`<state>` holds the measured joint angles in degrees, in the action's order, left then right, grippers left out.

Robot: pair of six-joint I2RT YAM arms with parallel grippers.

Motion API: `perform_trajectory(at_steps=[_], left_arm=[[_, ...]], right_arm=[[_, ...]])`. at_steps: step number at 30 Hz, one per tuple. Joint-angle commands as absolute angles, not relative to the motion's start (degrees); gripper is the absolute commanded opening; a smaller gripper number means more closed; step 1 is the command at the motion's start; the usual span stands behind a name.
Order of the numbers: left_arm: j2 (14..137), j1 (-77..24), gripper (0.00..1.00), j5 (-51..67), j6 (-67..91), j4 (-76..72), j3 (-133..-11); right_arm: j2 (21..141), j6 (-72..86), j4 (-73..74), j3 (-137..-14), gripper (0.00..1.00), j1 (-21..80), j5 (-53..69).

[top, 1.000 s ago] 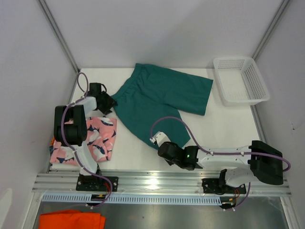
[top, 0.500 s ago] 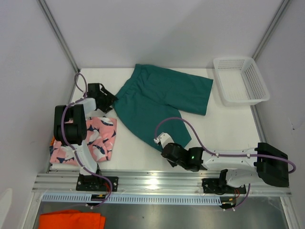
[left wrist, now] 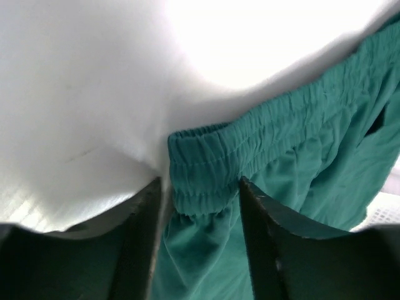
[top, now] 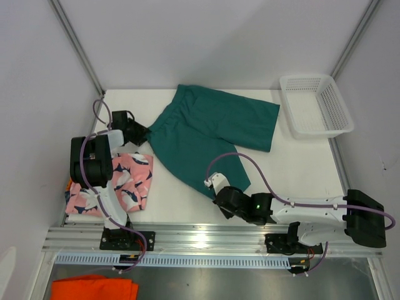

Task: Fold and stack the shorts

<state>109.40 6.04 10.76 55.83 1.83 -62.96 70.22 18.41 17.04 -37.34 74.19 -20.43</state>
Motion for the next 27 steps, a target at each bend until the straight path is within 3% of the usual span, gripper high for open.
perform_trajectory(at_steps=[1, 4, 5, 6, 13, 19, 22, 27], left_arm=[[112.58, 6.68, 0.5, 10.46, 57.13, 2.45, -64.5], [113.55, 6.59, 0.27, 9.58, 58.62, 1.33, -63.55], [113.64, 6.59, 0.08, 9.49, 59.15, 0.45, -63.2], [113.99, 6.59, 0.0, 9.75, 59.41, 0.35, -63.19], [109.97, 6.85, 0.0, 7.74, 53.53, 12.54, -67.94], [101.52, 10.63, 0.0, 13.97, 51.42, 14.59, -58.11], [97.83, 10.55, 0.0, 13.71, 49.05, 19.5, -57.39], [90.02, 10.55, 0.0, 12.57, 49.13, 25.13, -58.09]], right_arm=[[68.12, 19.34, 17.49, -37.09, 0.0, 74.88, -19.95], [67.85, 19.42, 17.84, -37.53, 0.0, 75.15, -19.69], [67.76, 19.16, 18.02, -37.7, 0.0, 75.67, -19.51], [67.76, 18.9, 18.1, -37.88, 0.0, 76.2, -19.51], [67.06, 17.84, 20.22, -39.64, 0.0, 82.7, -20.4], [66.97, 16.79, 21.53, -44.29, 0.0, 94.11, -20.65], [68.37, 18.27, 24.95, -48.77, 0.0, 100.52, -26.07], [68.91, 23.46, 35.84, -55.19, 0.0, 100.9, -38.28]])
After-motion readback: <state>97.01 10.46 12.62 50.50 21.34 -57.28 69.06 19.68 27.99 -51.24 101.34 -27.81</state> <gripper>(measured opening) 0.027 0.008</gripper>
